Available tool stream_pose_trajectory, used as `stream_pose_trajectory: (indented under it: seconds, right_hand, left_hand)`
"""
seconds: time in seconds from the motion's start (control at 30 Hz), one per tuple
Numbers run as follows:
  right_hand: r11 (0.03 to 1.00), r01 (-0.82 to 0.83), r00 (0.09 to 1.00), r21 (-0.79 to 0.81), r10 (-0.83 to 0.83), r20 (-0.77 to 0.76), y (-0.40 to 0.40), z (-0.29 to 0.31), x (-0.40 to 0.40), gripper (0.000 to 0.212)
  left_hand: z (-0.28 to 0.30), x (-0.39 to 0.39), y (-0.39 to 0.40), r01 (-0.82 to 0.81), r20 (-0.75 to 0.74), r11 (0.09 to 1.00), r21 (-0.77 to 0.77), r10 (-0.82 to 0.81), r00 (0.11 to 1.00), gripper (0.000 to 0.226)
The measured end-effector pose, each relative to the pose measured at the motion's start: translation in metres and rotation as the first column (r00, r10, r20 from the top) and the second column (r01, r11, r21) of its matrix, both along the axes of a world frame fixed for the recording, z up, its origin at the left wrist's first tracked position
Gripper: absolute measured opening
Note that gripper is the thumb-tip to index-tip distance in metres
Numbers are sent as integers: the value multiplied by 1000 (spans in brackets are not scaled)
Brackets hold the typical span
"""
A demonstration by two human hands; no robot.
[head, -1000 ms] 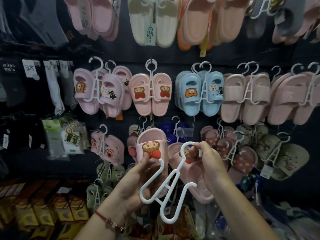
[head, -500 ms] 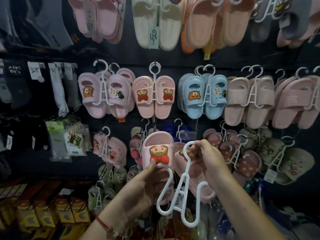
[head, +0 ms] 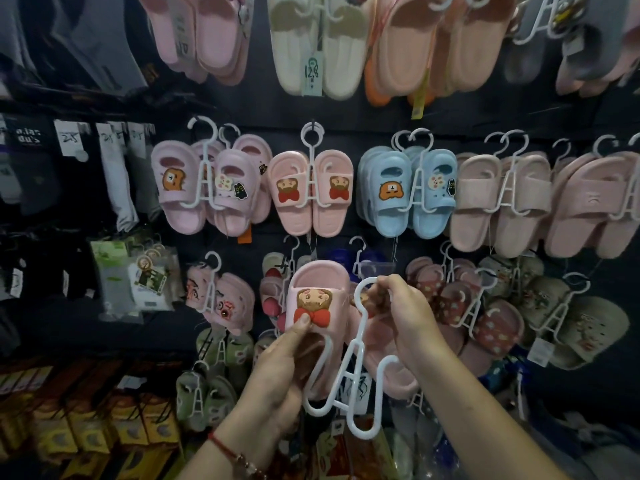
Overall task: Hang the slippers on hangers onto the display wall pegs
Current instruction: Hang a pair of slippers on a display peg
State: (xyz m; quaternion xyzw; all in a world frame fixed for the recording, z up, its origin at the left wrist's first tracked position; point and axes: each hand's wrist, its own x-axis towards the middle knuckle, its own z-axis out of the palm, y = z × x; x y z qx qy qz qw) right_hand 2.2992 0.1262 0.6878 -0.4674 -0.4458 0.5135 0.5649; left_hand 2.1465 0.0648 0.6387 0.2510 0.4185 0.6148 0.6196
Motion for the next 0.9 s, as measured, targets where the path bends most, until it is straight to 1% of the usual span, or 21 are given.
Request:
stream_pose_trajectory:
  seconds: [0.1, 0.2, 0.27, 0.43, 0.6, 0.77, 0.9]
  right_hand:
    - [999, 17, 1000, 31, -17, 1, 0, -1, -4, 34]
    - [999, 12, 1000, 46, -12, 16, 0, -1, -7, 34]
    - [999, 15, 1000, 52, -15, 13, 1, 1, -8, 34]
    - [998, 30, 999, 58, -30, -12, 5, 8, -12, 36]
    - [996, 54, 998, 75, -52, -20, 14, 22, -8, 32]
    - [993, 76, 997, 86, -74, -29, 24, 31, 0, 35]
    - [995, 39, 997, 90, -33, -71, 27, 29, 0, 37]
  left_hand:
    - [-2, -1, 0, 9, 35, 1000, -3, -9, 999, 32]
    - [-5, -5, 1, -11, 14, 1000, 23, 11, 1000, 42]
    - [-7, -8, 2, -18, -27, 999, 48, 19, 999, 48]
    - [-13, -11, -1, -20, -141, 998, 63, 28, 990, 32]
    - [-21, -15, -3, -32, -218, 997, 65, 45, 975, 27]
    - [-28, -17, -5, -58, -175, 997, 46, 65, 982, 20]
    - [-30, -15, -4, -69, -16, 997, 31, 69, 997, 22]
